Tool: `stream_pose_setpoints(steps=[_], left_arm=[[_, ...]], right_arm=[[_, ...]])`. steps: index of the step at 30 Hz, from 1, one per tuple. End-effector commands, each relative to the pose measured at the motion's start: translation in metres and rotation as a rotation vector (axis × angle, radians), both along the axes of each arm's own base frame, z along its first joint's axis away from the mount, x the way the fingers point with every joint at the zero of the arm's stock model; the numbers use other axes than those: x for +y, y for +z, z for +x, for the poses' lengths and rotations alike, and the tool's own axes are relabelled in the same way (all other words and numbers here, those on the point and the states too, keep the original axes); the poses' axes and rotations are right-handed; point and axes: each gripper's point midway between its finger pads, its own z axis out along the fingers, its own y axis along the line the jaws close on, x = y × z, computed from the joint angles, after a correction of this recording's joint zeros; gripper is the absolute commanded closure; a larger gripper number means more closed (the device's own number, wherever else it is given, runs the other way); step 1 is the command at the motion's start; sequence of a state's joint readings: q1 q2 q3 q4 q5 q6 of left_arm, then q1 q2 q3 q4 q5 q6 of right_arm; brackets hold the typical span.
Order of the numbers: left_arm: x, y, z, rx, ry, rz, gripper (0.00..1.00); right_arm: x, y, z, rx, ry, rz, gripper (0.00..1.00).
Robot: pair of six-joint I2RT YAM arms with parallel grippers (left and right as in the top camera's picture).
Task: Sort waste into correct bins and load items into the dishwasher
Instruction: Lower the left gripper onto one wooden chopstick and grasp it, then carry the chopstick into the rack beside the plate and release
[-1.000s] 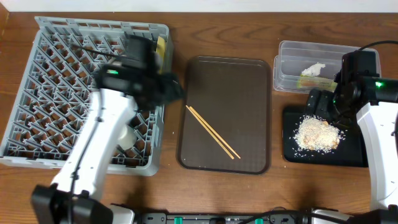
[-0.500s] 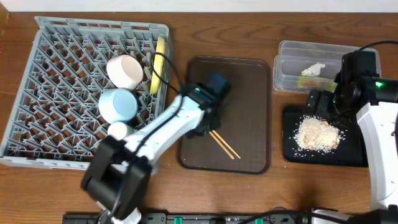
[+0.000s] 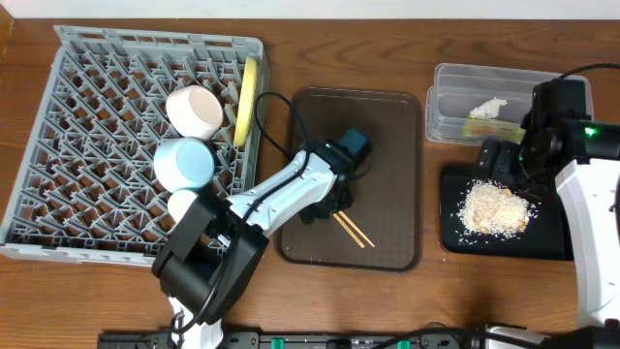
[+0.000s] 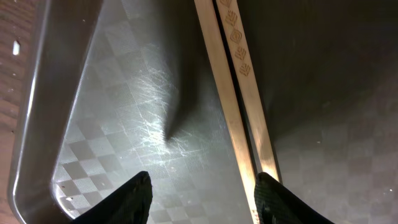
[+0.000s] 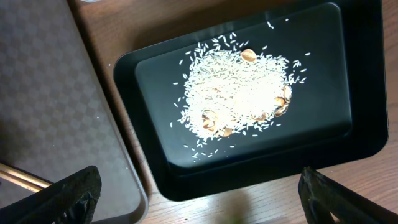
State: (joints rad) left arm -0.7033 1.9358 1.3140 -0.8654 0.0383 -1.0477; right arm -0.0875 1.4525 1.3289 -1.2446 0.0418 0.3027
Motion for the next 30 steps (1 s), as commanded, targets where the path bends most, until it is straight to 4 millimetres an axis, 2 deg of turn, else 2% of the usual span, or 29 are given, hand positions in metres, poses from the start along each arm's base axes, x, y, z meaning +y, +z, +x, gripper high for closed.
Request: stream_pose_setpoints(steps=[1,14,22,26,28,30], left_arm=[[0.003,-0.008,-0.006,0.029,0.012,0.016,0.45],[0.005,-0.029,-0.018,0.046,0.007,-0.003,0.45],[0.009,-0.029,-0.020,0.057,0.008,0.010,0.76],[0.010,-0.029,-0.020,0.051,0.008,0.017,0.81],[0.011,-0.029,-0.019,0.049,0.009,0.019,0.89],[0.011,-0.029,-0.018,0.048,0.009,0.019,0.92]], right_arm=[[-0.005,0.008,0.002,-0.024,-0.001,-0.015,0.01],[-0.005,0.008,0.002,-0.024,-0.001,-0.015,0.01],[-0.005,0.008,0.002,-0.024,-0.001,-0.015,0.01],[-0.005,0.008,0.002,-0.024,-0.001,-0.015,0.01],[-0.005,0.008,0.002,-0.024,-0.001,-0.015,0.02],[-0.005,0.008,0.002,-0.024,-0.001,-0.015,0.01]])
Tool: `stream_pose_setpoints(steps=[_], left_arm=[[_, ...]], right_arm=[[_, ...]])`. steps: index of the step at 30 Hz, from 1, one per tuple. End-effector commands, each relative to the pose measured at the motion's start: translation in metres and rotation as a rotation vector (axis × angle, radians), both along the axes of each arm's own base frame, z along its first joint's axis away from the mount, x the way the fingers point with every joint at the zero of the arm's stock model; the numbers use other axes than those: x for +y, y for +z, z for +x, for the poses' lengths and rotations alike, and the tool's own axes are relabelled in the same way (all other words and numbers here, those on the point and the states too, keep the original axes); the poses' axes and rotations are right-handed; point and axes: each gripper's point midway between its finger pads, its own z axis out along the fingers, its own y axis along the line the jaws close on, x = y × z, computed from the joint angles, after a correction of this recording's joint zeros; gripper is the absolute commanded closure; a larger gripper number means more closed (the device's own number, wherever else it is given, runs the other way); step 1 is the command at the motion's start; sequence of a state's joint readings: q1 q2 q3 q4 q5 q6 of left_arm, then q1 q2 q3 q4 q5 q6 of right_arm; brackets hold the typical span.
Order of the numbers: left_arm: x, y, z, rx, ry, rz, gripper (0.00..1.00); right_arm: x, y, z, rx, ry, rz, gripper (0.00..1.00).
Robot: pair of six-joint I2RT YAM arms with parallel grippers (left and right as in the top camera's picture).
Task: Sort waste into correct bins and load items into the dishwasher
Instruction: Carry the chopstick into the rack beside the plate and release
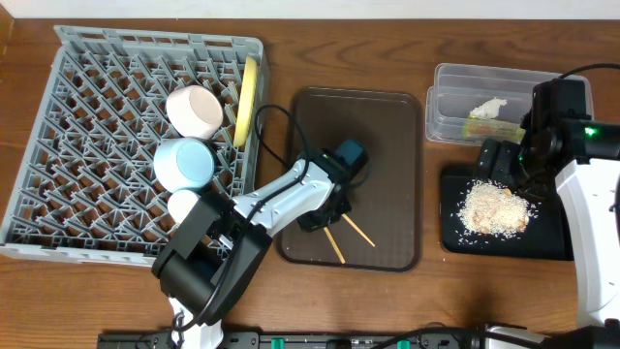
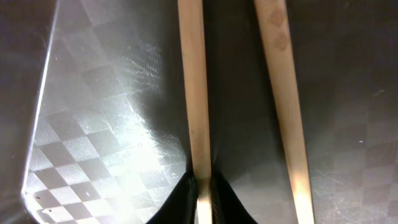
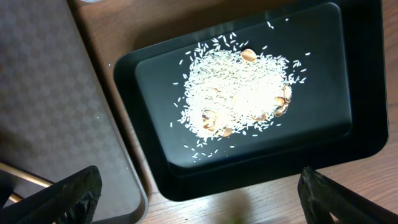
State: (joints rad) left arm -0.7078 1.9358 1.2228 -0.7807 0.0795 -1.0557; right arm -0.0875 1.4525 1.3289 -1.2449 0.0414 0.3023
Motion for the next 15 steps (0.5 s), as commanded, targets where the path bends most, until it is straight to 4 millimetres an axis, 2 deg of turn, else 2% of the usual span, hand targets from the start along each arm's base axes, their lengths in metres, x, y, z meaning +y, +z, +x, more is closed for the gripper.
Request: stream_pose_setpoints(steps=[1,5,8,11,15], left_arm=[[0.012,-0.008,-0.003,0.016,0.000,0.046,0.92],[0.018,-0.004,0.006,0.004,-0.035,0.038,0.92],[0.021,0.009,0.018,-0.034,-0.062,0.014,0.92],[0.025,0.031,0.033,-0.106,-0.095,-0.005,0.92],[0.032,0.071,0.046,-0.217,-0.197,-0.036,0.92]], right_arm=[[-0.005,0.008,0.002,-0.024,-0.001,-0.015,0.01],[-0.005,0.008,0.002,-0.024,-0.001,-0.015,0.01],[-0.005,0.008,0.002,-0.024,-0.001,-0.015,0.01],[-0.005,0.008,0.002,-0.024,-0.001,-0.015,0.01],[-0.005,0.008,0.002,-0.024,-0.001,-0.015,0.01]])
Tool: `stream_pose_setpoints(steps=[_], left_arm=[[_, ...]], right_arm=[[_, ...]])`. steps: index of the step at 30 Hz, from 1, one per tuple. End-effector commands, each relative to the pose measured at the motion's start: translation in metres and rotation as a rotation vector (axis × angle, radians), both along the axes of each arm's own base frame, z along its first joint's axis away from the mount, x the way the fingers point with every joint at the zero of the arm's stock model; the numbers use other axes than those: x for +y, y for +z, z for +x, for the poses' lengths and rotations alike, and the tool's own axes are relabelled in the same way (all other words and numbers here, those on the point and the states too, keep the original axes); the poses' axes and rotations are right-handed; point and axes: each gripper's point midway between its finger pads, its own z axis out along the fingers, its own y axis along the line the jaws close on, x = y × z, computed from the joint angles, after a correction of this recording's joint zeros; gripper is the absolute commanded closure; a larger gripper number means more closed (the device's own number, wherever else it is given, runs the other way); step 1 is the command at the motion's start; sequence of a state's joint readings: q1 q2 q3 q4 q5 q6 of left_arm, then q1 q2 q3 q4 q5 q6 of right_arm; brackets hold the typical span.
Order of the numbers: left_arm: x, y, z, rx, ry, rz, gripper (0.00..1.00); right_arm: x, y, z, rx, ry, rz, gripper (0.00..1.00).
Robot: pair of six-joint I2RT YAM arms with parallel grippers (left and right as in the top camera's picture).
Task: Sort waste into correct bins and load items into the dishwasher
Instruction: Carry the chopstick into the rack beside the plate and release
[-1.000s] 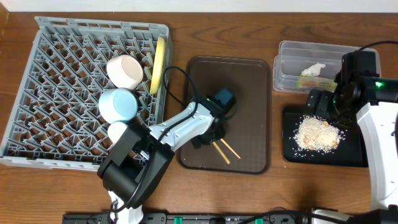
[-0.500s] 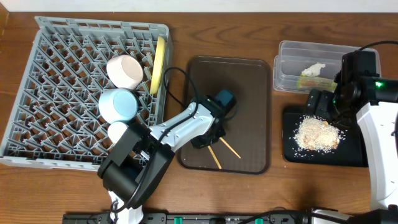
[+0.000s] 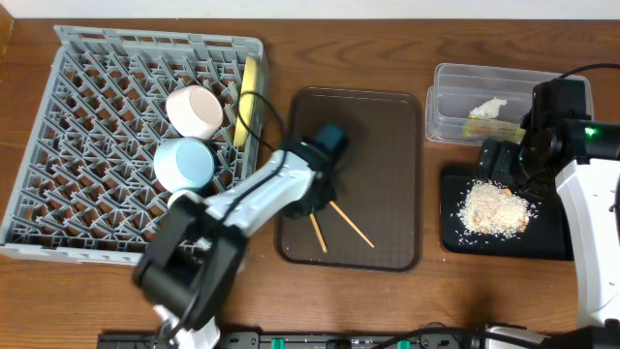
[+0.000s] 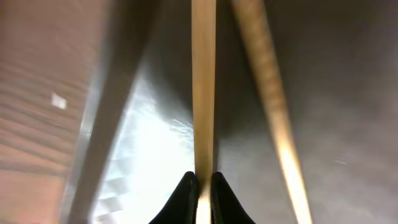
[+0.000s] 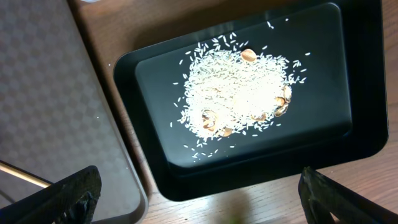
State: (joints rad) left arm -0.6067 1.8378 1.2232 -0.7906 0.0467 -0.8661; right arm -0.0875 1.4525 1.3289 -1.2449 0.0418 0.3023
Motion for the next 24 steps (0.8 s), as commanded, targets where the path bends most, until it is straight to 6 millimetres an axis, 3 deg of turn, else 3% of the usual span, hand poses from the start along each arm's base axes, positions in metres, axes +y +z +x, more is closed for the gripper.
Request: stream_pose_setpoints(steps=[1,5,8,12,17,24], left_arm=[[0.007,0.050,0.017,-0.150,-0.154,-0.020,0.92],[0.024,0.090,0.015,-0.239,-0.346,-0.013,0.92],[0.048,0.113,0.003,-0.253,-0.475,0.024,0.92],[0.082,0.132,-0.009,-0.253,-0.501,0.056,0.92],[0.117,0.142,-0.010,-0.260,-0.470,0.083,0.92],[0.146,0.136,-0.003,-0.229,-0.393,0.101,0.92]], right_arm=[[-0.005,0.008,0.002,-0.024,-0.001,-0.015,0.01],[-0.005,0.008,0.002,-0.024,-0.001,-0.015,0.01],[-0.005,0.008,0.002,-0.025,-0.001,-0.015,0.01],[-0.005,0.008,0.002,-0.025,-0.001,-0.015,0.01],[-0.005,0.008,0.002,-0.024,-0.001,-0.015,0.01],[-0.005,0.008,0.002,-0.025,-0.001,-0.015,0.01]])
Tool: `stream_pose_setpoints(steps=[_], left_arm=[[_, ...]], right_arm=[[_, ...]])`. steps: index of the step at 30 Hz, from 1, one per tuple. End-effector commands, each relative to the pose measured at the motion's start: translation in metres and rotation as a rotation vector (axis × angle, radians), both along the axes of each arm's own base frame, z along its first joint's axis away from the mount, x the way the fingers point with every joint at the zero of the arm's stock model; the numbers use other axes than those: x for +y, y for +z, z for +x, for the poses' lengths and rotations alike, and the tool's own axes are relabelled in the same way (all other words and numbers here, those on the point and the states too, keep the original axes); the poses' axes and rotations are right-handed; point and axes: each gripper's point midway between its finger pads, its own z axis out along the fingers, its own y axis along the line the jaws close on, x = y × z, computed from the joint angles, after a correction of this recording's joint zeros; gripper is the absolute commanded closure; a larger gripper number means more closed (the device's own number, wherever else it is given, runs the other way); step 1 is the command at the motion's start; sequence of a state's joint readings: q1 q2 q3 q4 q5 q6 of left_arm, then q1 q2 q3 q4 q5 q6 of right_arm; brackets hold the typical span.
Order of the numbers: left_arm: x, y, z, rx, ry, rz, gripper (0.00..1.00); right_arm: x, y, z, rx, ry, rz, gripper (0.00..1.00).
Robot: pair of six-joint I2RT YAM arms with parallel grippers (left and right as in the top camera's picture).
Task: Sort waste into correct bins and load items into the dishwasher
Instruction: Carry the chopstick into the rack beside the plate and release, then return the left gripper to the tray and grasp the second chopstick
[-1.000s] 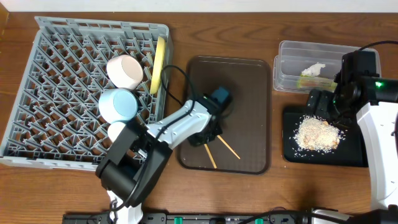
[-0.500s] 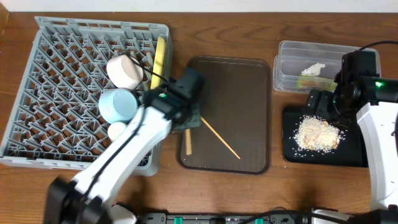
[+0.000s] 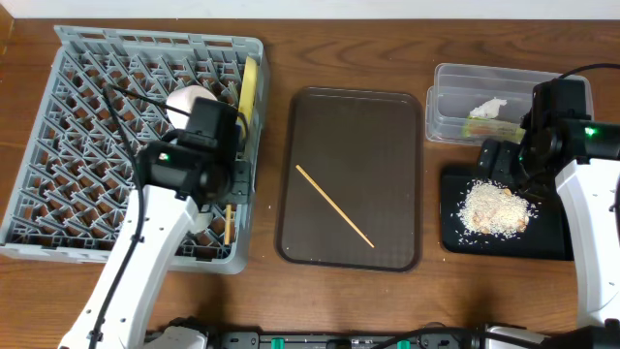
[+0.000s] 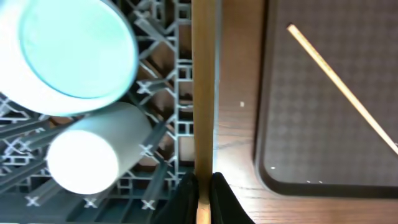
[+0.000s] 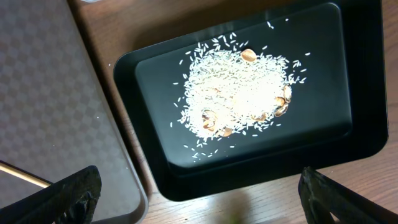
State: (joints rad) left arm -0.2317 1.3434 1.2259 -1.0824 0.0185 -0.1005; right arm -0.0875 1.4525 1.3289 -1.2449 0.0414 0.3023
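Observation:
My left gripper is shut on one wooden chopstick, held lengthwise over the right edge of the grey dishwasher rack. In the overhead view that chopstick shows below the left gripper. The second chopstick lies diagonally on the brown tray. A blue cup and a white cup lie in the rack. My right gripper hangs open over the black tray of rice and shells.
A yellow plate stands on edge at the rack's right side, with a cream cup beside it. A clear container holding scraps sits behind the black tray. The brown tray's corner shows beside the black tray.
My left gripper, still shut on the chopstick, has moved from the brown tray's left part to the rack's right edge. The other chopstick stays on the tray. The right arm has not moved.
My left gripper was open over two chopsticks lying together on the brown tray. Then it was shut on one, with the pair spread apart. It held that chopstick near the tray's left rim, and now holds it over the rack's edge. The right gripper stayed open above the rice.

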Motion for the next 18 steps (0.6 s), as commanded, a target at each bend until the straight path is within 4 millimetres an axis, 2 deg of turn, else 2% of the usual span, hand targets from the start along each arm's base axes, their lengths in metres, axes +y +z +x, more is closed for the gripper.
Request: stream_pose_setpoints(steps=[1,7,16,17,18], left_arm=[[0.011,0.000,0.008,-0.007,-0.012,0.025,0.92],[0.012,-0.018,0.021,0.018,-0.016,0.034,0.92],[0.011,-0.056,0.031,0.122,-0.016,0.061,0.92],[0.012,-0.059,0.032,0.129,-0.015,0.065,0.89],[0.013,-0.060,0.032,0.131,-0.013,0.074,0.77]], right_arm=[[-0.005,0.008,0.002,-0.025,-0.001,-0.015,0.01],[-0.005,0.008,0.002,-0.025,-0.001,-0.015,0.01],[-0.005,0.008,0.002,-0.024,-0.001,-0.015,0.01],[-0.005,0.008,0.002,-0.024,-0.001,-0.015,0.01],[-0.005,0.008,0.002,-0.024,-0.001,-0.015,0.01]])
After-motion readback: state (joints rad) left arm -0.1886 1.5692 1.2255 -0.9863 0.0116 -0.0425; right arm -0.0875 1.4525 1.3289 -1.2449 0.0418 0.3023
